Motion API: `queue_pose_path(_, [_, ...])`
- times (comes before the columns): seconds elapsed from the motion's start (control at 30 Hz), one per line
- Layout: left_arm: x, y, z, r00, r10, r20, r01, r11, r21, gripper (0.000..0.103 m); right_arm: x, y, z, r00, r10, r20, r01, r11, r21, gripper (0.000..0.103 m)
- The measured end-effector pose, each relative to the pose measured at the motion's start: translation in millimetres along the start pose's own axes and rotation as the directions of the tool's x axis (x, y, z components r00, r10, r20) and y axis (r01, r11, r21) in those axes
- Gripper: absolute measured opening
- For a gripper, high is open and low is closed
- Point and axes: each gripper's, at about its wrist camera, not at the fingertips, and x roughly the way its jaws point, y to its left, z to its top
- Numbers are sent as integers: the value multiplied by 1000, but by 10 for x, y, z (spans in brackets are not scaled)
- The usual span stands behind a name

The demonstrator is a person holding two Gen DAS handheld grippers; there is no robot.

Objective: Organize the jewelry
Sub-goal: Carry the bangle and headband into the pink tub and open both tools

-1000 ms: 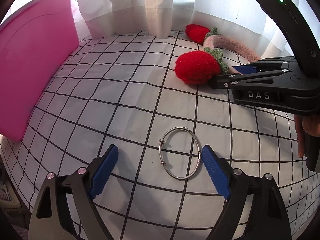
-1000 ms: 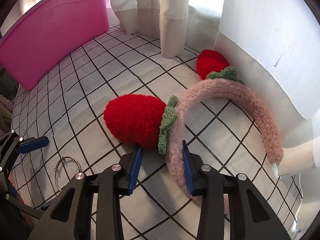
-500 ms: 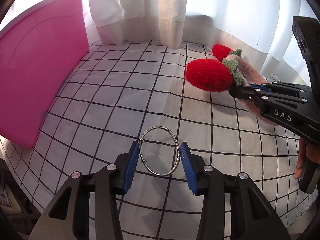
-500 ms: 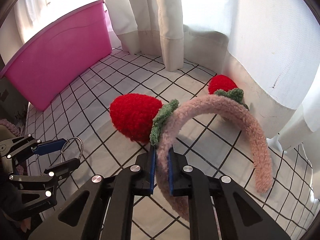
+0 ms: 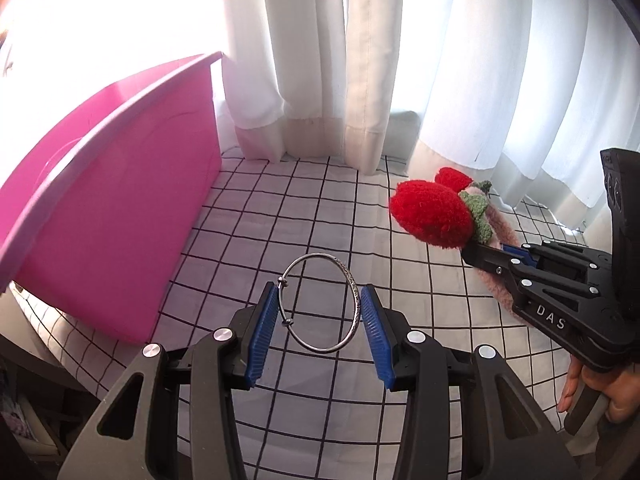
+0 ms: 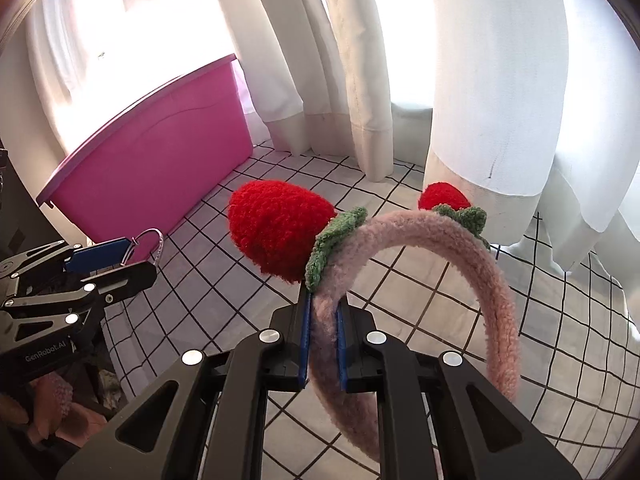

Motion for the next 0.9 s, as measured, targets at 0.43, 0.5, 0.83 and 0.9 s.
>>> queue_pose_path(0.43, [-639,490,461,992,13,125,-15,1000,8,42,-362,660,435,995,-15,101,20,999,-43,11])
queue_pose_path(0.5, [-701,589,527,990,15,139,-15,1000,-4,42,-372,773,538,993,-13,116,20,998,-57,11])
queue_pose_path(0.83, [-996,1418,884,972,113,206,-89,988,-123,42,-352,1424,1227,978,55,203,-21,986,-164,11])
queue_pose_path(0.9, [-1001,1632,946,966,155,207,-124,981,-152,42,-300,1594,1365,974,78,211,-35,979,-200,11])
